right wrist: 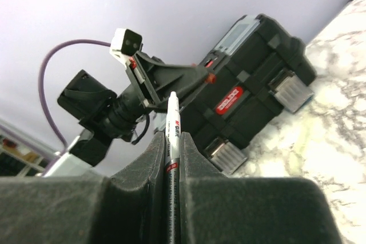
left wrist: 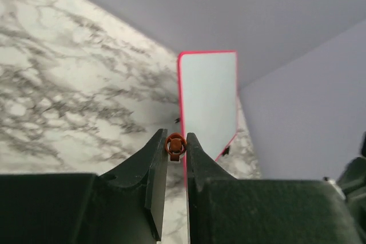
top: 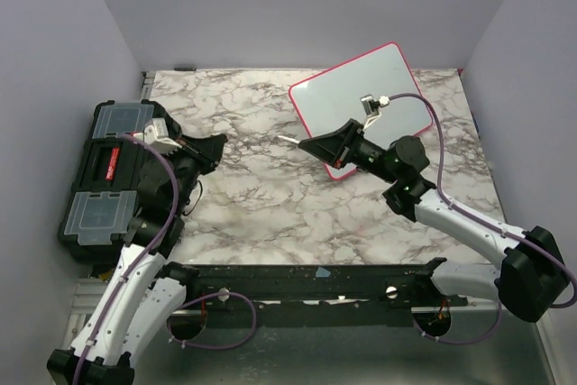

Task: Write a sentence on the whiteboard
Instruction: Open the whiteboard marker at the center of the board, then place the pen cap at the center of the board, then move the whiteboard to the center of the board.

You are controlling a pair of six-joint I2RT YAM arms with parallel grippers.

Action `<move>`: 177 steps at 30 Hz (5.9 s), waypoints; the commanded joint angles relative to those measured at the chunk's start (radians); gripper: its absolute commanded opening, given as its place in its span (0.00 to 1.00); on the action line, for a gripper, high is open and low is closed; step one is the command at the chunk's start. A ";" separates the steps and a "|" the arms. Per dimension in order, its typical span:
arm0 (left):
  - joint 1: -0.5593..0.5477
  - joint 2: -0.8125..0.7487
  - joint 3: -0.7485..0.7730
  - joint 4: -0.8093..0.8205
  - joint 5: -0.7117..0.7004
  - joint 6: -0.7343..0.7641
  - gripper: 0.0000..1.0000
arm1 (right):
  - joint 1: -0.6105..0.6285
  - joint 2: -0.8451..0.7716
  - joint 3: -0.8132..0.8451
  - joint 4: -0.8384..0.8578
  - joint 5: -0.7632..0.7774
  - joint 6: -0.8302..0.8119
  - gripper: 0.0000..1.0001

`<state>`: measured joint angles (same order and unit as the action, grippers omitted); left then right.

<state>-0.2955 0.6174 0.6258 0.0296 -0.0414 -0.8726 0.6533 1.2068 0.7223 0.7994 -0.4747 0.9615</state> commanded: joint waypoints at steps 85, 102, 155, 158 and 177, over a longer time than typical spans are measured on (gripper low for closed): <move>-0.811 1.648 1.452 -0.715 -0.548 -0.147 0.45 | -0.007 -0.149 0.671 -0.969 0.870 -0.512 0.01; -0.788 1.813 1.571 -0.594 -0.569 -0.111 0.41 | -0.008 -0.216 0.628 -1.000 0.813 -0.514 0.01; -0.776 1.188 0.640 -0.339 -0.601 -0.040 0.51 | -0.020 -0.103 0.624 -1.026 0.839 -0.606 0.01; -0.776 1.085 0.521 -0.250 -0.586 0.040 0.54 | -0.068 -0.040 0.645 -1.020 0.783 -0.587 0.01; -0.517 0.649 0.224 0.099 -0.201 0.438 0.77 | -0.716 0.412 0.727 -0.842 0.218 -0.329 0.01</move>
<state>-0.8753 1.3266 0.8860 -0.0452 -0.4320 -0.5747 -0.0219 1.5639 1.3853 -0.0830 -0.1268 0.5747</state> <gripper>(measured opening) 0.757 0.114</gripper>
